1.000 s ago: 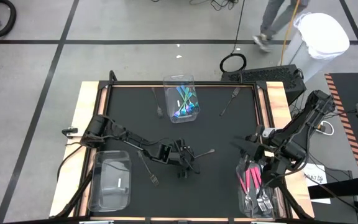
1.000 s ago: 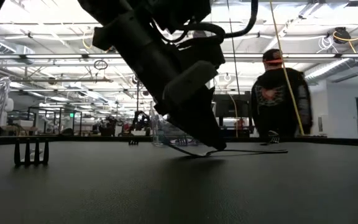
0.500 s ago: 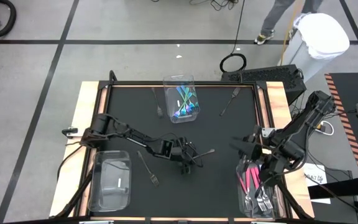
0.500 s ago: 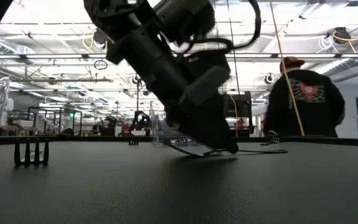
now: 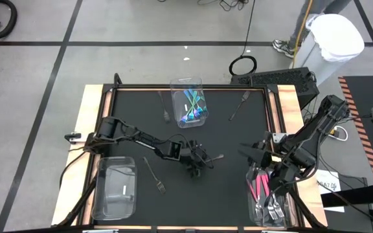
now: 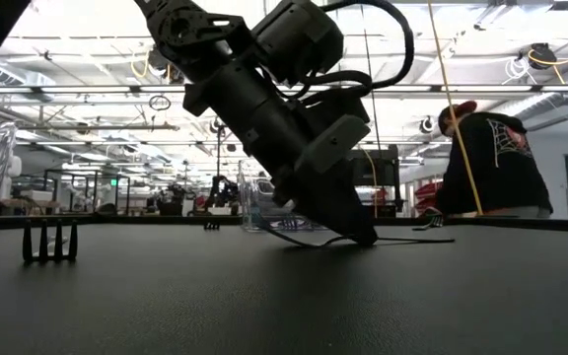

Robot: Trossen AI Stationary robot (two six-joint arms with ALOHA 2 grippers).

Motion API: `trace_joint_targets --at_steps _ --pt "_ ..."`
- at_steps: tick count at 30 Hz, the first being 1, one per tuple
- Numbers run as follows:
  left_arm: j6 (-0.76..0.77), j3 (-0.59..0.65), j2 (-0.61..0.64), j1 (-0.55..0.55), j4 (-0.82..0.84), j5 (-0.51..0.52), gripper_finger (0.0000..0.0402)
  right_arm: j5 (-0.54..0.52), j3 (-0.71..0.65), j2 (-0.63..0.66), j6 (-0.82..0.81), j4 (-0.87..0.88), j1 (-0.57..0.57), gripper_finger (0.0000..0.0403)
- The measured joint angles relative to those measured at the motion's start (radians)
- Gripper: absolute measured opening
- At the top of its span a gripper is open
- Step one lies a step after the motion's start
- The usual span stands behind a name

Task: Sort silverware by color (type)
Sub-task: Put the black fork into the bottom left transparent bin

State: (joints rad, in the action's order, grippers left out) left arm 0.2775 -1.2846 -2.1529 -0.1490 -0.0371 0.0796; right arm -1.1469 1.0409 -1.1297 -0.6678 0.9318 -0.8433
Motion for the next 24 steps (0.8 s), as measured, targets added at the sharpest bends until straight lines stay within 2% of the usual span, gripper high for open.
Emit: trace_joint_targets --at_steps 4,6,24 --pt "-0.043 0.0 -0.002 0.0 0.0 -0.001 0.0027 0.0 0.0 0.0 0.0 0.0 0.0 0.0118" --pt "-0.05 0.001 -0.002 0.0 -0.001 -0.001 0.0011 0.0 0.0 0.0 0.0 0.0 0.0 0.0118" --pt "-0.085 0.006 0.039 -0.003 0.035 -0.007 0.0007 0.0 0.0 0.0 0.001 0.0 0.0 0.0118"
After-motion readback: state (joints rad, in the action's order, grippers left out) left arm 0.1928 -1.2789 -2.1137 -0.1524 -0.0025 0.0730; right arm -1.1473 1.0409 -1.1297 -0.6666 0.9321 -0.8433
